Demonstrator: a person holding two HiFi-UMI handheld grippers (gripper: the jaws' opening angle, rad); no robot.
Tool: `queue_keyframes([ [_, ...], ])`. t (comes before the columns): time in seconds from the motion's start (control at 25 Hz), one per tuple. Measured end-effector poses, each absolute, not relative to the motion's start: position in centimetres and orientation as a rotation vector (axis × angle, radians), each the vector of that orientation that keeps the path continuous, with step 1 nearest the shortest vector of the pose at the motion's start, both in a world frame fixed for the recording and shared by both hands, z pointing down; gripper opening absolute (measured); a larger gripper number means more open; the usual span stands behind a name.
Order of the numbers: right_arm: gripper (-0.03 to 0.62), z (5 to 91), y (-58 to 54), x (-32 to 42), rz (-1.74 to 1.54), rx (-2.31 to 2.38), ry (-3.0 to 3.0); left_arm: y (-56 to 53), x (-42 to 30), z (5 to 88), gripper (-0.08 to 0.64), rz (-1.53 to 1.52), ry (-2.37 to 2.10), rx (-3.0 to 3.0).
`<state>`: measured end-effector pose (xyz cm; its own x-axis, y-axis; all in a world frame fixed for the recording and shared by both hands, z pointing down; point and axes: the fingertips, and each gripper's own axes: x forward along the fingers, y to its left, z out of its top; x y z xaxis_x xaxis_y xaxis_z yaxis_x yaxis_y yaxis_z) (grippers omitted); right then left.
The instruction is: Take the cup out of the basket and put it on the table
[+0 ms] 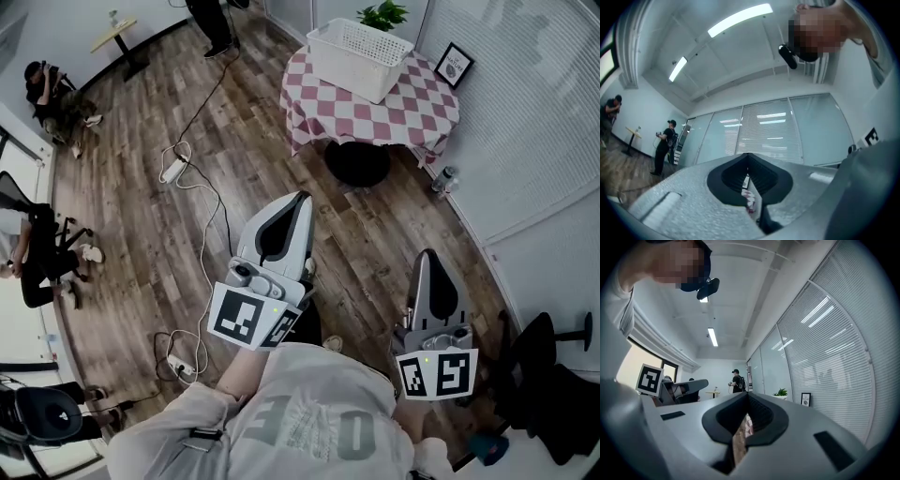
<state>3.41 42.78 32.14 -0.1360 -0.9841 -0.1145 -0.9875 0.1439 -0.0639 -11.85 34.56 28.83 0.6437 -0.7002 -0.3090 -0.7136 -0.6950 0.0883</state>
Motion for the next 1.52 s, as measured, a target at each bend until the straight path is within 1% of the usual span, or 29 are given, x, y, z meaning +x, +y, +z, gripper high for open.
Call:
queue_keyframes([
  [0.08,0.009,32.0,40.2,3.6,0.036,-1.98,2.265,31.8,-11.5,28.3,0.006,0.569,1.179,-2.858],
  [0.28,0.009,30.6,33.8,4.0,0.041,-1.97,2.263,25.1,-11.0,25.7,0.006,0.581,1.155,-2.801],
  [0.52,0.009,29.3,25.6,3.0,0.015,-1.951,2.306,18.0,-12.6,26.1,0.006,0.73,1.157,-2.917],
  [0.8,0.009,29.4,15.1,-1.6,-0.03,-1.875,2.4,9.3,-14.4,24.4,0.006,0.637,1.138,-2.834],
  [1.0,0.009,31.2,10.6,-3.7,-0.066,-1.865,2.438,3.9,-15.3,25.2,0.006,0.575,1.15,-2.859],
  [1.2,0.009,32.4,7.2,-2.3,-0.17,-1.847,2.437,-1.1,-14.2,26.5,0.006,0.495,1.201,-2.877],
  [1.52,0.009,35.6,-1.6,3.0,-0.282,-1.722,2.509,-7.4,-9.1,26.7,0.006,0.393,1.228,-2.767],
])
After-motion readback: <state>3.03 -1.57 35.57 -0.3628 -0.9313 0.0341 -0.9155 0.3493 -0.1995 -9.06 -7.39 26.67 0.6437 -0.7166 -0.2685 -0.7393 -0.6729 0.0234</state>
